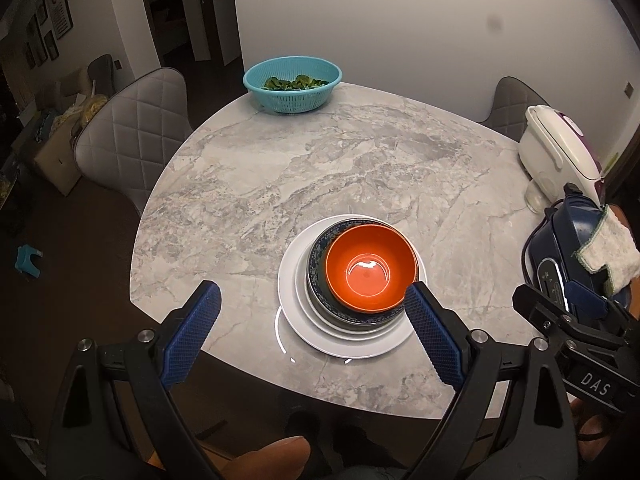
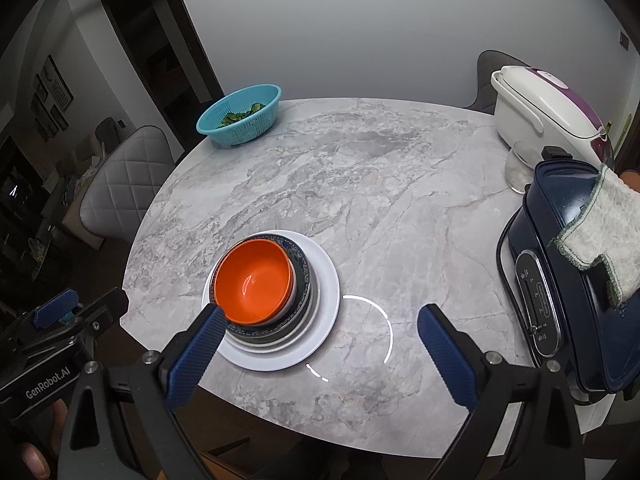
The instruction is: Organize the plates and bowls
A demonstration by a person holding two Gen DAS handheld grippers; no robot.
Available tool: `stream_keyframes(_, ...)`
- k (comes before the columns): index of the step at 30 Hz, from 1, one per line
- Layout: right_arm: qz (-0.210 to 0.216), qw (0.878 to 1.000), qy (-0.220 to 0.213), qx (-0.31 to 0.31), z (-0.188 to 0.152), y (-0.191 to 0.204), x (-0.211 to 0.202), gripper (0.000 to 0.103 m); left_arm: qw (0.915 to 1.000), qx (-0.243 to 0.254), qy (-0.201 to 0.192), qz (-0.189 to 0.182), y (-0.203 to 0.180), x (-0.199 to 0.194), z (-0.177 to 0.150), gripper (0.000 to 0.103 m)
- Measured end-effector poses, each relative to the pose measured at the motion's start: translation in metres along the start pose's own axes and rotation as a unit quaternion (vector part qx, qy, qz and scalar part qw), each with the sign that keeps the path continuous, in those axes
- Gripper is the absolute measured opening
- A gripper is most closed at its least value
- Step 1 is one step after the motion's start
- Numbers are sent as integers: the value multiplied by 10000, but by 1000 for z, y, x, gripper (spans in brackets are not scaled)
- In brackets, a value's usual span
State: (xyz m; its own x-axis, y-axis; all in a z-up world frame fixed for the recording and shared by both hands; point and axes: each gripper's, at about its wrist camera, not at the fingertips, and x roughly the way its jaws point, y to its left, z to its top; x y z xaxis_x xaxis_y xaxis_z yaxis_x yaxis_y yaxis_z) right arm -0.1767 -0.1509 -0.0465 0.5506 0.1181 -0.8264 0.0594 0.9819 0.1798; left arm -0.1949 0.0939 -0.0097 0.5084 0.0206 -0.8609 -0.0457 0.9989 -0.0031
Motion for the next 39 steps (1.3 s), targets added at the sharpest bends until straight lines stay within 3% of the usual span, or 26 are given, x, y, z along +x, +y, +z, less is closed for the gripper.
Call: stream_keyframes(39, 4, 10000, 31, -20, 4, 1, 4, 99, 9999, 68, 52, 128, -6, 8, 3, 93)
